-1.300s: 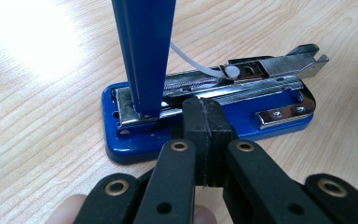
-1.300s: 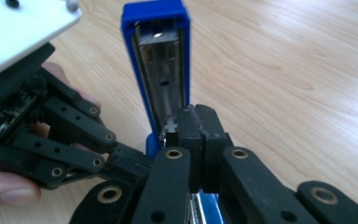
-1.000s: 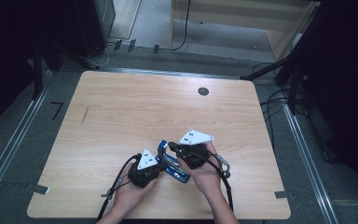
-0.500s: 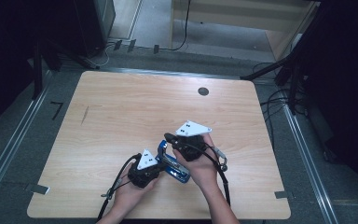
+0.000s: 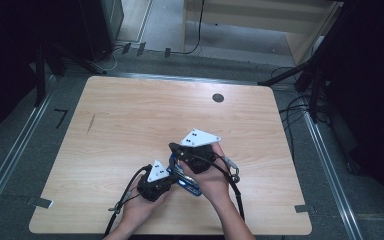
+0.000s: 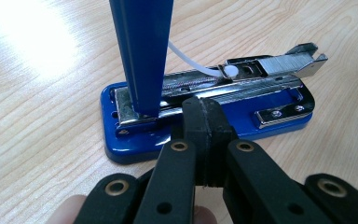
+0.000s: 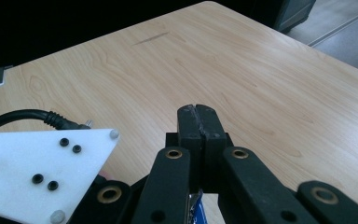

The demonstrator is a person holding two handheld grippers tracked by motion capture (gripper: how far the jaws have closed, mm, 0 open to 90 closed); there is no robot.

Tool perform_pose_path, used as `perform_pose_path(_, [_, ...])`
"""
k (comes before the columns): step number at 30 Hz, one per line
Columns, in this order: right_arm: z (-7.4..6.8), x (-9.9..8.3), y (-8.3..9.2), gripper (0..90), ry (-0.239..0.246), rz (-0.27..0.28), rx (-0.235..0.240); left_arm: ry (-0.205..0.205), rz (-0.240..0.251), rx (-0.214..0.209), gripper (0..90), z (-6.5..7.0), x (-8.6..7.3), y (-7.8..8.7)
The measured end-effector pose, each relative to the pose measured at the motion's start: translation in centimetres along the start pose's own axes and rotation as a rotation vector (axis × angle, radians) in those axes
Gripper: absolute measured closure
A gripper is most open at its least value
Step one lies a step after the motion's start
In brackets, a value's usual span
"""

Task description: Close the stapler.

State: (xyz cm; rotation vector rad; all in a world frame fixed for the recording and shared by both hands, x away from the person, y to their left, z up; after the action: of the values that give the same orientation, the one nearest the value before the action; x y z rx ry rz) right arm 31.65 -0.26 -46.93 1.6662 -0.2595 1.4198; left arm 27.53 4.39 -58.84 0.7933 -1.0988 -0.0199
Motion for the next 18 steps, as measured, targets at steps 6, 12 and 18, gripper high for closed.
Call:
perform_pose_path(6, [-0.1,-0.3,0.1,90.0,0.005,-0.003,0.000,-0.001,0.002,0.002,90.0,0.0,0.0,0.0])
perform_pose_path(12, [0.0,-0.6,0.6,90.0,0.002,-0.002,-0.006,0.001,-0.001,-0.002,90.0,0.0,0.0,0.0])
perform_pose_path(18, [0.4,-1.5,1.0,90.0,-0.001,-0.010,-0.013,0.002,0.001,-0.001,90.0,0.1,0.0,0.0])
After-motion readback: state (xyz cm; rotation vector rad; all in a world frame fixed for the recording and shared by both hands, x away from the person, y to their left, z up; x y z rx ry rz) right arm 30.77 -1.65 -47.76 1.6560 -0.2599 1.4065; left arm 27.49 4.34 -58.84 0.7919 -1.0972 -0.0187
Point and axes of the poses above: each handheld gripper's, and its own axes: y roughly backward along the jaws, x roughly out of its top, z roughly to its right, the point moved 9 cm from there along -y, roughly forward along the jaws, and after that the axes turned 11 degrees about -x, right-handed, at the moved point
